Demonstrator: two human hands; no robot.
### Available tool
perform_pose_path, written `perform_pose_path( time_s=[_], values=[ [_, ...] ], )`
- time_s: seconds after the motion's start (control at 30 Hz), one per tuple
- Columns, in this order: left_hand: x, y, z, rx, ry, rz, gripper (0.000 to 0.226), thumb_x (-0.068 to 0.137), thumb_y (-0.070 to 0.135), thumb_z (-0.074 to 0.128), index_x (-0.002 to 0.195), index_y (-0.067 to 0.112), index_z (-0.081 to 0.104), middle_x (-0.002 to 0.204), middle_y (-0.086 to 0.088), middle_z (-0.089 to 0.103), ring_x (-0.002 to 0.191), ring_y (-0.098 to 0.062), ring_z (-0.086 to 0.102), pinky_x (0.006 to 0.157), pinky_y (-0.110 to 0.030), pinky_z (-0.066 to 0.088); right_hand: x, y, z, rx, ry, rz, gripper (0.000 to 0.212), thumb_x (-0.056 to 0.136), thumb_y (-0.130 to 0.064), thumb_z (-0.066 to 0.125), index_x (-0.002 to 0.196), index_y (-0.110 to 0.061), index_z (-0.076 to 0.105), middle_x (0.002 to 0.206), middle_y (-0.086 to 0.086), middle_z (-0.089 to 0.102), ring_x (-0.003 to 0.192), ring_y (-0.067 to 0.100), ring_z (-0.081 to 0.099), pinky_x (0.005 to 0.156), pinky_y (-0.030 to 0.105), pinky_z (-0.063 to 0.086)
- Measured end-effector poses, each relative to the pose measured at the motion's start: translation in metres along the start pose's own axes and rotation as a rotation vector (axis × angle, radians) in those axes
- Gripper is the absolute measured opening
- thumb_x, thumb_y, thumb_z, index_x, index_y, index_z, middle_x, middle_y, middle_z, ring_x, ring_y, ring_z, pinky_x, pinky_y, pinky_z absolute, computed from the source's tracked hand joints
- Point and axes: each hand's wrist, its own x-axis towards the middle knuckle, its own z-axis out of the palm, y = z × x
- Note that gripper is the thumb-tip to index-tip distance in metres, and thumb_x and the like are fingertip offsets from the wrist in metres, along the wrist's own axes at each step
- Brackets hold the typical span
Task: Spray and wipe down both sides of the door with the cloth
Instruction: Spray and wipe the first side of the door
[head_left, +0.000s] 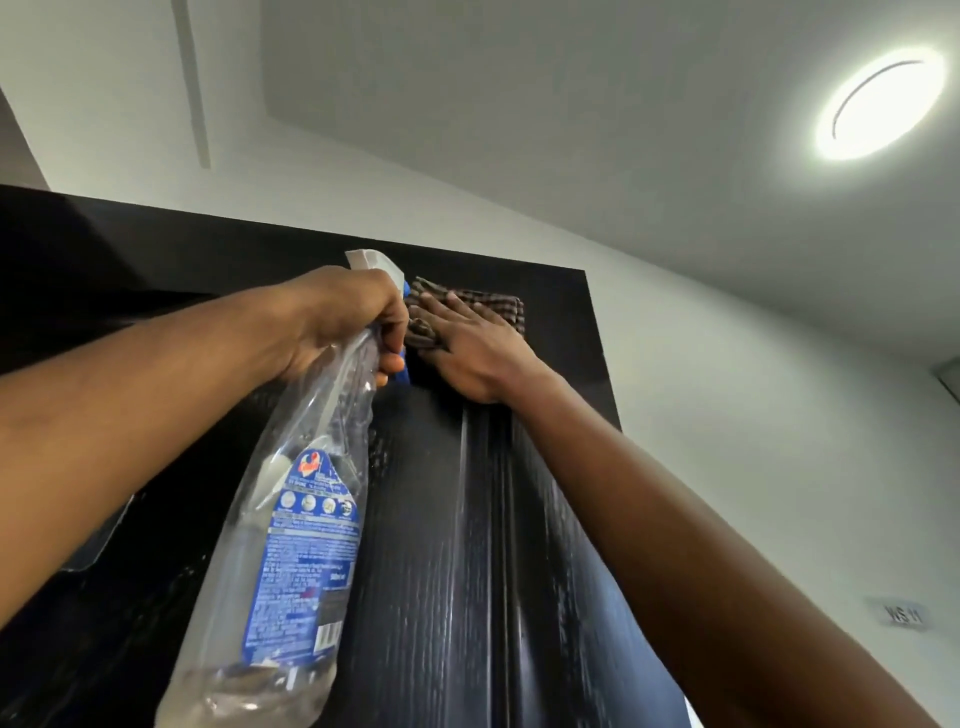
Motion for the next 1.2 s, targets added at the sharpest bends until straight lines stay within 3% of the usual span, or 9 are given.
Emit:
perform_pose_path(
  time_s=[0.07, 0.2, 0.3, 0.43, 0.57, 0.67, 0.9, 1.03, 1.2],
  values=[
    [-0.001, -0.003, -0.003, -0.004, -0.016, 0.001, 0.021, 0.071, -0.005, 0.048, 0.089, 0.000, 0.056, 0.065, -0.014, 0.055, 0.042, -0.015, 0.054, 0.044, -0.026, 0.049, 0.001, 0.021, 0.001, 0.031, 0.096, 0.130, 0.058, 0.097, -0.038, 0.039, 0.153, -0.029, 0.026, 0.162, -0.004, 0.018, 0.149, 0.017, 0.015, 0.122, 0.038, 0.011],
    [-0.002, -0.010, -0.021, 0.043, -0.019, 0.006, 0.021, 0.074, -0.005, 0.047, 0.090, 0.001, 0.058, 0.062, -0.014, 0.056, 0.039, -0.014, 0.053, 0.041, -0.024, 0.050, 0.006, 0.066, -0.001, 0.060, 0.216, 0.684, 0.058, 0.095, -0.037, 0.037, 0.149, -0.017, 0.032, 0.159, 0.005, 0.024, 0.147, 0.027, 0.018, 0.118, 0.047, 0.015],
    [-0.004, -0.017, -0.035, 0.090, 0.001, -0.004, 0.012, 0.074, -0.004, 0.047, 0.080, 0.000, 0.056, 0.048, -0.010, 0.055, 0.036, -0.014, 0.052, 0.039, -0.023, 0.049, 0.022, 0.062, -0.001, 0.081, 0.199, 0.833, 0.061, 0.095, -0.034, 0.034, 0.152, -0.015, 0.026, 0.161, 0.006, 0.018, 0.148, 0.029, 0.012, 0.119, 0.051, 0.011],
    [-0.001, -0.026, -0.046, 0.116, 0.033, -0.033, 0.009, 0.076, -0.004, 0.046, 0.078, 0.001, 0.054, 0.051, -0.012, 0.051, 0.031, -0.014, 0.050, 0.035, -0.021, 0.046, 0.066, 0.008, -0.003, 0.061, 0.152, 0.516, 0.060, 0.095, -0.038, 0.038, 0.152, -0.021, 0.028, 0.159, 0.003, 0.023, 0.146, 0.025, 0.020, 0.117, 0.043, 0.016],
    [0.000, -0.029, -0.047, 0.091, 0.037, -0.023, 0.009, 0.076, -0.003, 0.046, 0.071, 0.002, 0.052, 0.048, -0.011, 0.051, 0.030, -0.015, 0.049, 0.034, -0.020, 0.045, 0.073, -0.044, 0.009, 0.017, 0.051, 0.131, 0.059, 0.100, -0.038, 0.037, 0.154, -0.027, 0.019, 0.163, -0.007, 0.011, 0.150, 0.016, 0.009, 0.122, 0.039, 0.008],
    [-0.001, -0.033, -0.042, 0.061, 0.024, 0.008, 0.010, 0.076, -0.004, 0.046, 0.071, 0.002, 0.052, 0.048, -0.010, 0.051, 0.032, -0.014, 0.051, 0.036, -0.020, 0.047, 0.053, -0.019, 0.004, 0.028, 0.082, 0.140, 0.057, 0.100, -0.038, 0.039, 0.154, -0.027, 0.022, 0.162, -0.006, 0.015, 0.149, 0.015, 0.013, 0.121, 0.034, 0.010],
    [-0.002, -0.036, -0.017, 0.038, -0.050, 0.040, 0.011, 0.074, -0.004, 0.044, 0.073, 0.003, 0.052, 0.051, -0.010, 0.052, 0.037, -0.014, 0.052, 0.040, -0.021, 0.049, -0.034, 0.078, -0.007, 0.022, 0.083, 0.480, 0.061, 0.102, -0.039, 0.038, 0.155, -0.023, 0.014, 0.163, -0.004, 0.008, 0.150, 0.016, 0.007, 0.121, 0.033, 0.007],
    [-0.011, -0.035, 0.005, -0.014, -0.096, 0.071, 0.011, 0.073, -0.002, 0.046, 0.076, 0.004, 0.054, 0.060, -0.012, 0.055, 0.043, -0.016, 0.053, 0.043, -0.023, 0.049, -0.089, 0.060, 0.007, -0.026, 0.044, 0.231, 0.061, 0.100, -0.039, 0.042, 0.155, -0.028, 0.016, 0.162, -0.008, 0.010, 0.150, 0.013, 0.006, 0.122, 0.032, 0.006],
    [-0.034, -0.044, 0.029, -0.068, -0.141, 0.058, 0.010, 0.070, -0.001, 0.048, 0.074, 0.005, 0.055, 0.055, -0.011, 0.054, 0.050, -0.020, 0.054, 0.049, -0.026, 0.051, -0.195, 0.021, 0.028, -0.081, -0.084, -0.072, 0.062, 0.097, -0.052, 0.025, 0.153, -0.032, 0.009, 0.160, -0.012, 0.002, 0.149, 0.009, -0.004, 0.121, 0.027, -0.003]
  ],
)
